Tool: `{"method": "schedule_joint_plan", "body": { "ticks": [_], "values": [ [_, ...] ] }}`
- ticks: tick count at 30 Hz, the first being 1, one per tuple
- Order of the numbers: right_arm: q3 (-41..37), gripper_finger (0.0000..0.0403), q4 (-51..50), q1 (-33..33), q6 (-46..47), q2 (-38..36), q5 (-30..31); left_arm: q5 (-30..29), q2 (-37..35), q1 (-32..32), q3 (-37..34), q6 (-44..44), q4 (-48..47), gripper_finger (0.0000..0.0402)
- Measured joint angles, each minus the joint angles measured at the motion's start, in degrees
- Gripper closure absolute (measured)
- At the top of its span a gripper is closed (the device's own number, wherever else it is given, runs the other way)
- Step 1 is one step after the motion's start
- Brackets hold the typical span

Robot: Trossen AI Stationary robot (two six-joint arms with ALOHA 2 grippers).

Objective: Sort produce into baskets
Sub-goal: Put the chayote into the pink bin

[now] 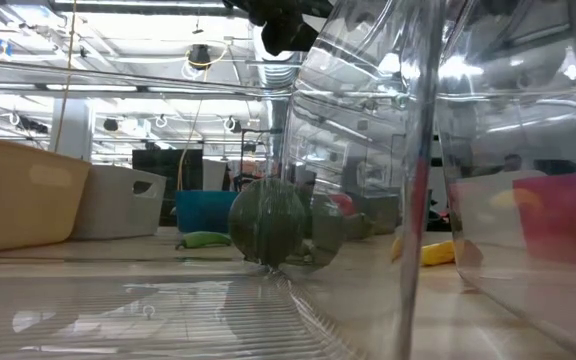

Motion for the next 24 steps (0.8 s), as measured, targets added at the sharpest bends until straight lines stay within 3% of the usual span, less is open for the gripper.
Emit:
{"method": "schedule_joint_plan", "body": {
  "ticks": [8, 14, 20, 24],
  "values": [
    [0.0, 0.0126, -0.1, -25.3, -18.3, 0.0, 0.5, 0.0, 0.0, 0.0, 0.0, 1.8, -0.1, 0.0048],
    [0.0, 0.0126, 2.7, -38.9, -25.5, 0.0, 0.4, -1.2, 0.0, 0.1, 0.0, 3.9, -0.1, 0.0048],
    [0.0, 0.0126, 5.4, -47.2, -15.3, 0.9, 0.2, -5.9, 0.0, 0.8, 0.0, 5.6, 0.0, 0.0048],
    [0.0, 0.0126, 5.1, -51.1, -1.4, 3.0, -0.5, -7.5, 0.0, 2.1, 0.0, 4.2, 0.0, 0.0048]
  ]
}}
